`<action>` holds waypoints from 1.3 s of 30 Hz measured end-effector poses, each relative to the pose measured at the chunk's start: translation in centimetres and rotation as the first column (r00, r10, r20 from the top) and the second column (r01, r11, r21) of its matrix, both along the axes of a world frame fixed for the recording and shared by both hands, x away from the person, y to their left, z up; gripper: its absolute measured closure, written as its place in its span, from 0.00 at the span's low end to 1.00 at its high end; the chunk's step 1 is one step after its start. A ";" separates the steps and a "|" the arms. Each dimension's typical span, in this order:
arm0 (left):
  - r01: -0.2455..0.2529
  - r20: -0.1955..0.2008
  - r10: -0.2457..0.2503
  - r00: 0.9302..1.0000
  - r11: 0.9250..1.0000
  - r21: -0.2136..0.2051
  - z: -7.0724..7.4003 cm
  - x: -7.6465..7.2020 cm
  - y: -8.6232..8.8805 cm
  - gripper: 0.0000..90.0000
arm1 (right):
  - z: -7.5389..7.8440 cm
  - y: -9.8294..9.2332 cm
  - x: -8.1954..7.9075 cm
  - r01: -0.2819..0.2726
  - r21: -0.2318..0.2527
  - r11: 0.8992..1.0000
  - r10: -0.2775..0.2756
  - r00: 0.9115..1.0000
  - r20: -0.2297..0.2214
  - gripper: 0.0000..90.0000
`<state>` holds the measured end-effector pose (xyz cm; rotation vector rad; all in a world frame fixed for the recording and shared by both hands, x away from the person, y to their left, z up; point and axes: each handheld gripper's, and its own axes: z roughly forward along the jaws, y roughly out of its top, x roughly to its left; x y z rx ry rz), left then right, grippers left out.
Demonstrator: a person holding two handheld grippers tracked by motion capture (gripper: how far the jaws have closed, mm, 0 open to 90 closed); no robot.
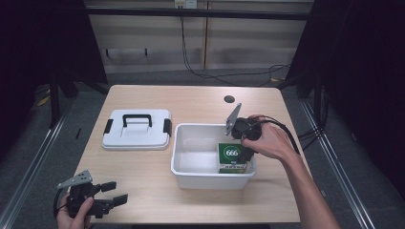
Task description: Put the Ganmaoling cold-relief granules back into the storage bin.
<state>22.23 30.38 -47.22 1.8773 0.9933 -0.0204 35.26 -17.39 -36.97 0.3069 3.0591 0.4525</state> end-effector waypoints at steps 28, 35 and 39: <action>-0.008 0.002 0.008 1.000 1.000 -0.004 0.0 0.0 0.1 0.18 | 3.4 -5.9 -2.7 0.168 0.460 0.872 -0.252 0.959 0.129 0.14; -0.008 0.001 0.008 1.000 1.000 -0.001 0.0 -0.1 0.1 0.18 | 3.1 -8.7 -4.2 0.270 0.528 0.805 -0.380 0.918 0.110 0.15; -0.007 0.000 0.007 1.000 1.000 0.000 0.0 0.0 0.1 0.18 | 2.5 -10.3 -5.1 0.302 0.549 0.779 -0.423 0.900 0.106 0.15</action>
